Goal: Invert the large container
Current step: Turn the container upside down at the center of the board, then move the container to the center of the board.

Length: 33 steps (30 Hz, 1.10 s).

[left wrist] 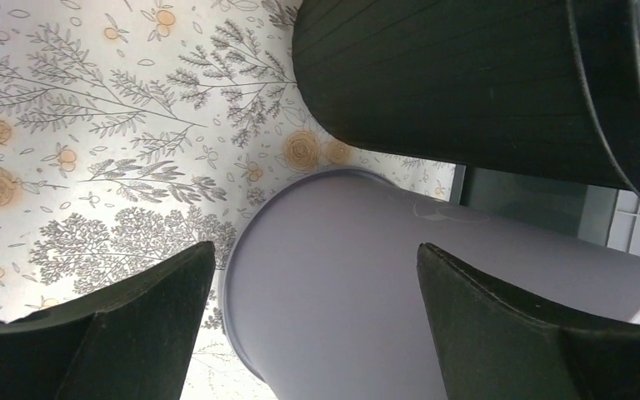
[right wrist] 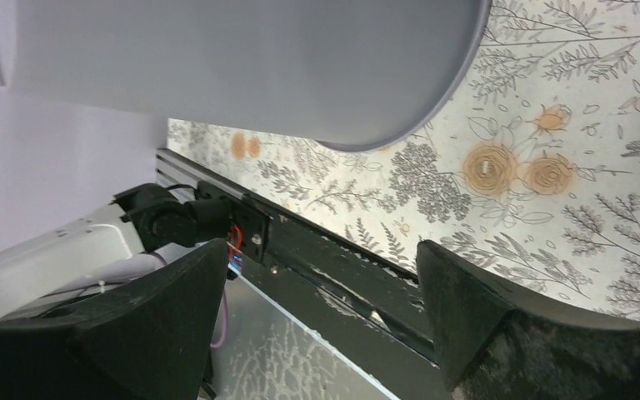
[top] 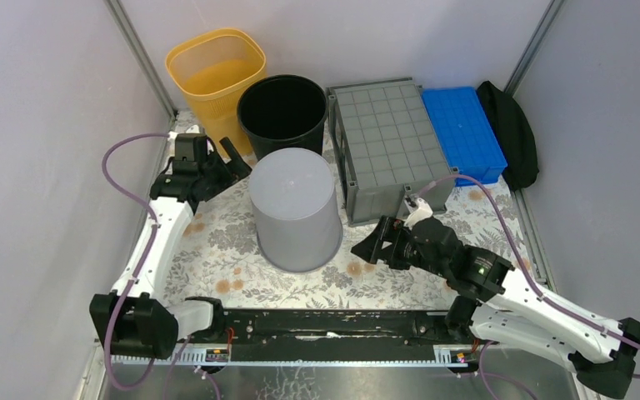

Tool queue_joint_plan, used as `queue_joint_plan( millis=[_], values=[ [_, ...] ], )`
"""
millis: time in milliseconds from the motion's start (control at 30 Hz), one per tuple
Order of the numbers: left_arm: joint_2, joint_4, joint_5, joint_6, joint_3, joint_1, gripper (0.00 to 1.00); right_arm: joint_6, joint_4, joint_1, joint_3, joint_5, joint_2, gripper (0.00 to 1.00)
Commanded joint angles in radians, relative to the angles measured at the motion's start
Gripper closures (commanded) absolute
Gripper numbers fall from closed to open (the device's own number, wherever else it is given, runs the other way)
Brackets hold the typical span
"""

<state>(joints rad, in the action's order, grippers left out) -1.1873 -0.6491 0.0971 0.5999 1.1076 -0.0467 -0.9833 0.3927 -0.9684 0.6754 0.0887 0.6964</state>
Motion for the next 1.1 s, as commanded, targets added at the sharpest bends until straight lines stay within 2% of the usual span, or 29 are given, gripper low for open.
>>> queue_joint_plan(
  millis=[0,167,333,500,767,1067],
  values=[
    [-0.015,0.124,-0.064,0.014,-0.007,-0.066,0.03,0.064,0.068,-0.001,0.058,0.018,0.028,0.11],
    [-0.114,0.144,-0.105,0.015,-0.008,-0.169,0.05,0.095,0.146,-0.001,0.169,0.042,0.014,0.11],
    [-0.051,0.181,-0.159,0.066,-0.113,-0.285,0.06,0.122,0.247,-0.001,0.292,0.063,-0.022,0.11],
    [-0.024,0.188,-0.199,0.107,-0.177,-0.382,0.07,0.134,0.293,-0.001,0.341,0.075,-0.041,0.11],
    [0.079,0.169,-0.229,0.164,-0.29,-0.446,0.07,0.121,0.274,-0.001,0.308,0.01,-0.071,0.11],
    [0.102,0.151,-0.278,0.269,-0.336,-0.655,0.06,0.145,0.29,-0.002,0.464,-0.111,-0.092,0.12]
  ],
)
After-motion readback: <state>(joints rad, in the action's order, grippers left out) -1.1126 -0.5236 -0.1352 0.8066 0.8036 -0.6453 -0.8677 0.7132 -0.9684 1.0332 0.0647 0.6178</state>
